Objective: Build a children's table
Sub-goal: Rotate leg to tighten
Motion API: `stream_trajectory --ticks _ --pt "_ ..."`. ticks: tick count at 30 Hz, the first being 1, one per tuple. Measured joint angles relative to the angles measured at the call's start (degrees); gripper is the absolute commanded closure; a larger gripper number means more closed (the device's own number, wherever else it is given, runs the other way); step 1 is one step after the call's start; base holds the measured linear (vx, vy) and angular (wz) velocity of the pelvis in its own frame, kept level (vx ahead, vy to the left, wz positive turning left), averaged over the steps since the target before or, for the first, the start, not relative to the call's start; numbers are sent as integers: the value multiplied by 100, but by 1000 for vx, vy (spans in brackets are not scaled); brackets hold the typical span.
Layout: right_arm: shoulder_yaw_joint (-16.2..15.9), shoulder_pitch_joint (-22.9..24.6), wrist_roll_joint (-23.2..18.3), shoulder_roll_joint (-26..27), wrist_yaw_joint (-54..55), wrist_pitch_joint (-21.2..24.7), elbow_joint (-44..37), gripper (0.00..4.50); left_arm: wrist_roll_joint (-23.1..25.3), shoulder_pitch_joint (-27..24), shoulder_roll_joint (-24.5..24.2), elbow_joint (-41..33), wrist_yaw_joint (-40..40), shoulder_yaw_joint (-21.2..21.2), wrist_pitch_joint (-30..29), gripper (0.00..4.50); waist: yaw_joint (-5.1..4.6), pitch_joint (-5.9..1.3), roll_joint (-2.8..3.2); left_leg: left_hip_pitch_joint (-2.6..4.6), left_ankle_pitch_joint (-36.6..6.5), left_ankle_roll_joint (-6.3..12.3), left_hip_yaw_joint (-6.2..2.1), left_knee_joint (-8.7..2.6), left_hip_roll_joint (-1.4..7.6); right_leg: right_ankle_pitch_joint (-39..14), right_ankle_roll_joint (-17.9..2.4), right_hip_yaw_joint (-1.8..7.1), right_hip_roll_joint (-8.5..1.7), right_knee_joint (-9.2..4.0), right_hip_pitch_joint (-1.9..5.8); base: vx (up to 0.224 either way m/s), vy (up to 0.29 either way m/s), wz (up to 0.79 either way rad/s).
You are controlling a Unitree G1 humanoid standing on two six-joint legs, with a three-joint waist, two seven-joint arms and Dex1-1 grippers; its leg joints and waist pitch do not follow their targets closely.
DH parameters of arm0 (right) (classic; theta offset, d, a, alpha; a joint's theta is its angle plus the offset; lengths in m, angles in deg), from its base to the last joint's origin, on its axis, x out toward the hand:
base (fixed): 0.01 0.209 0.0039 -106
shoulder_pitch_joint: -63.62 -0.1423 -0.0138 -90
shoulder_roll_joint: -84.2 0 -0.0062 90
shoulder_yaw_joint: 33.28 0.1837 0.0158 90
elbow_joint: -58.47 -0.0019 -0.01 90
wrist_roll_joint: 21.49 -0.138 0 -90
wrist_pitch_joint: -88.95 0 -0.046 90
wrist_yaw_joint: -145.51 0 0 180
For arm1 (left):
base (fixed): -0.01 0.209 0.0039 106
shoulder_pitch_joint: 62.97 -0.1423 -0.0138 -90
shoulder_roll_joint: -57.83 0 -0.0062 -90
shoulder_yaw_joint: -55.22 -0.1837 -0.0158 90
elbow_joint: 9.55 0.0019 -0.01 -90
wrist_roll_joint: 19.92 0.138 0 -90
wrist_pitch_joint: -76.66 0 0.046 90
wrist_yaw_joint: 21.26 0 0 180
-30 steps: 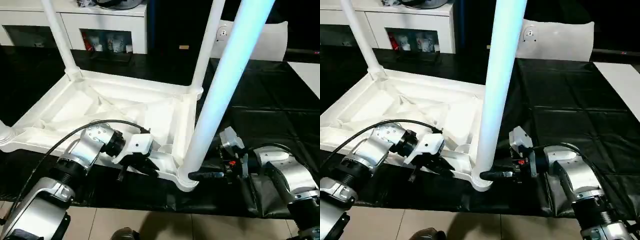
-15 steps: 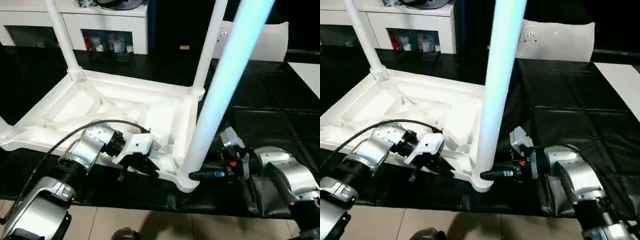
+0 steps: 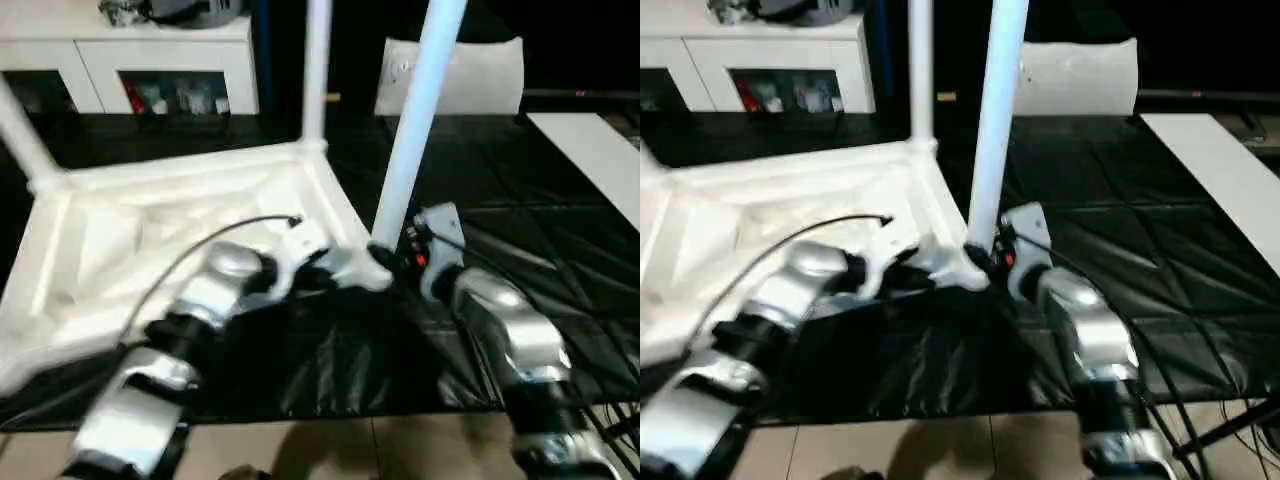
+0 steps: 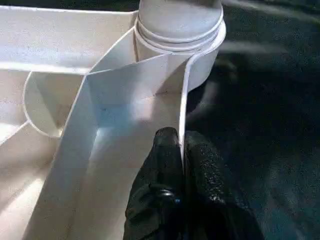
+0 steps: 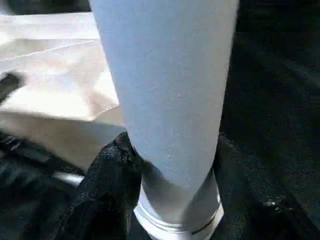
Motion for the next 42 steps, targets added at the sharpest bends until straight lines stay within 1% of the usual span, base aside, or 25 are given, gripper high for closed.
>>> stream_trajectory --ticks 2,3,4,5,7,8,10,12,14,15,17,19,22,24,26,28,30,32,33,34,36,38,40,42 --pt "14 -33 59 30 190 -24 27 256 -11 -58 151 -83 -188 71 -110 450 0 -6 10 -5 -2 3 0 -1 -1 2 0 0 0 -10 0 0 0 0" --pt "50 -28 59 69 223 -47 32 222 -13 -125 171 -194 -244 80 -141 450 -2 -7 11 -6 -3 5 0 -2 -1 3 1 0 0 -11 0 0 0 0" --pt "82 -22 60 106 244 -65 34 202 -15 -160 177 -256 -270 86 -163 450 -2 -7 11 -7 -4 6 0 -3 0 6 6 -2 0 -11 -2 0 0 0" --pt "116 13 57 149 248 -140 30 202 -14 -203 175 -343 -290 83 -181 450 0 -7 11 -9 -4 6 0 -11 0 7 7 -4 0 -12 -5 0 0 0" --pt "130 107 7 196 247 -259 -15 169 -15 -252 144 -438 -283 67 -182 450 3 -7 12 -9 -4 6 0 -23 1 6 9 -6 1 -13 -9 0 0 0" --pt "130 119 -15 199 244 -290 -16 169 -15 -259 133 -448 -277 61 -167 450 2 -7 12 -10 -4 5 0 -25 1 6 9 -7 2 -13 -12 0 0 0" --pt "130 195 -56 195 145 -401 -49 145 -16 -270 60 -460 -174 39 -81 450 -4 -6 11 -12 -4 5 0 -31 2 5 10 -7 4 -15 -15 0 0 0" --pt "68 301 -82 81 -74 -587 -83 138 -20 -271 -28 -467 -32 -17 28 450 4 -5 10 -13 -4 5 0 -37 2 1 17 -8 4 -17 -17 0 0 0" --pt "26 360 -95 -28 -302 -728 -95 118 -38 -278 -159 -473 123 -46 122 450 3 -5 10 -15 -4 4 0 -44 3 -1 20 -9 5 -17 -21 0 0 0" --pt "5 420 -125 -121 -483 -850 -96 102 -37 -293 -212 -474 239 -70 240 450 13 -5 11 -18 -4 4 0 -47 3 -3 24 -11 5 -18 -24 0 0 0" --pt "-26 548 -236 -283 -834 -1050 -118 99 -52 -331 -374 -472 488 -133 532 450 15 -2 14 -18 -4 3 0 -51 6 -9 33 -12 7 -16 -26 0 0 0" --pt "-123 626 -300 -506 -1238 -1140 -195 80 -103 -354 -541 -470 756 -183 754 450 33 3 15 -25 -4 2 -1 -53 8 -9 33 -16 8 -16 -30 0 0 0" --pt "-297 705 -295 -890 -1762 -1411 -238 80 -149 -356 -754 -447 1213 -249 1006 450 66 8 7 -28 -4 3 -1 -49 8 -9 33 -16 8 -16 -30 0 0 0" --pt "-393 750 -299 -1005 -2041 -1531 -238 80 -183 -354 -844 -437 1472 -289 1123 450 121 15 -3 -31 -4 3 -1 -45 8 -8 32 -16 8 -16 -30 0 0 0" --pt "-492 782 -426 -1334 -2667 -1631 -241 80 -228 -336 -966 -383 1859 -392 1360 450 191 16 -4 -34 -6 6 0 -38 5 -9 33 -15 3 -18 -24 0 0 0" --pt "-518 818 -605 -1629 -3297 -1651 -247 80 -264 -298 -1052 -285 2181 -451 1558 450 266 20 -12 -33 -8 10 0 -30 6 -8 31 -14 3 -19 -18 0 0 0" --pt "-532 816 -751 -1769 -3693 -1597 -247 80 -262 -254 -1124 -219 2407 -516 1734 450 304 20 -12 -33 -8 10 0 -24 6 -6 29 -15 3 -15 -17 0 0 0" --pt "-575 813 -915 -1918 -4092 -1497 -247 105 -279 -225 -1220 -212 2682 -603 1853 450 330 21 -13 -31 -7 10 0 -21 8 -6 29 -16 2 -10 -16 0 0 0" --pt "-599 812 -957 -1971 -4212 -1474 -247 114 -283 -220 -1246 -212 2779 -625 1891 450 339 21 -13 -30 -7 10 0 -21 8 -6 29 -16 2 -9 -15 0 0 0" --pt "-606 811 -990 -2007 -4324 -1443 -247 114 -292 -220 -1265 -212 2877 -639 1925 450 350 21 -13 -30 -7 10 0 -20 8 -6 29 -16 2 -9 -15 0 0 0" --pt "-673 775 -1021 -2067 -4519 -1422 -218 138 -309 -214 -1306 -214 3057 -675 1978 450 356 22 -16 -30 -7 10 0 -19 9 -6 29 -16 2 -7 -16 0 0 0" --pt "-752 730 -1103 -2144 -4785 -1370 -171 138 -353 -212 -1346 -214 3274 -732 2061 450 374 22 -17 -30 -7 10 0 -19 9 -6 29 -16 1 -7 -16 0 0 0" --pt "-805 692 -1178 -2197 -4982 -1309 -128 174 -391 -211 -1377 -214 3450 -788 2147 450 412 22 -20 -30 -7 10 0 -19 9 -6 29 -17 1 -8 -16 0 0 0" --pt "-848 689 -1216 -2197 -5087 -1283 -96 178 -411 -212 -1390 -230 3566 -840 2191 450 447 22 -20 -31 -7 10 0 -19 9 -6 29 -18 1 -8 -16 0 0 0"
